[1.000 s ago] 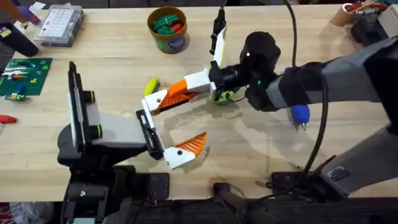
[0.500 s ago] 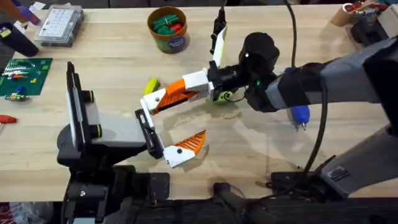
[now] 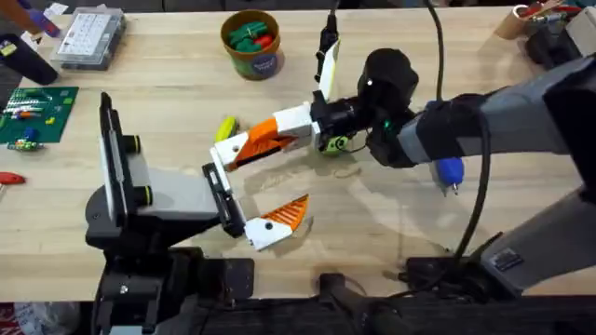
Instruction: Pick up the gripper from the table and insert it into the empty holder that is missing its gripper. Then pick up a screw, insert it into the mounting hole, and use the screwdriver to tighten it. Finally, clean up the table by picking up the vegetable and placing it into the bucket.
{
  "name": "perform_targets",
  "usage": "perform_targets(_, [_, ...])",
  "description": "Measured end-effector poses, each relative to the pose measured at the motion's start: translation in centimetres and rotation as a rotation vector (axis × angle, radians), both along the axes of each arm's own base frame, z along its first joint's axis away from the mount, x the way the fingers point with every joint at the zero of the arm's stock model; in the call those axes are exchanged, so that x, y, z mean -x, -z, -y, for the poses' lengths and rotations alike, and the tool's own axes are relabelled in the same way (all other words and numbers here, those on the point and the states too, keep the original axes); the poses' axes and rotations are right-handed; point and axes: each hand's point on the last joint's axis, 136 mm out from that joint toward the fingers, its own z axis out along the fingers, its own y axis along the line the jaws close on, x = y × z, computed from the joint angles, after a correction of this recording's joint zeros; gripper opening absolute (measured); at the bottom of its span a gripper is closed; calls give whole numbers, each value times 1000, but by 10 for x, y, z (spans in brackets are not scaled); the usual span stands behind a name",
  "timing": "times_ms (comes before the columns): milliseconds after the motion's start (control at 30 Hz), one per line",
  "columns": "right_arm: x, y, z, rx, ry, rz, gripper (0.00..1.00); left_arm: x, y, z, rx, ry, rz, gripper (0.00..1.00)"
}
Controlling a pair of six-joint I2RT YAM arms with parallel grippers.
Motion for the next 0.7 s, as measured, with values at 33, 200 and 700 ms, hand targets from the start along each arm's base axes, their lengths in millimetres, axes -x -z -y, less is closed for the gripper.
perform_targets(33, [0, 0, 0, 0, 0, -1, 10, 0, 0, 0, 0, 0, 0, 986])
perform_targets(200, [0, 0, 0, 1, 0, -3, 10, 0, 0, 0, 0, 0, 0, 986])
perform_targets(700, [-4, 3, -5, 18, 39, -48, 995, 7, 0, 4, 1, 46, 5, 987])
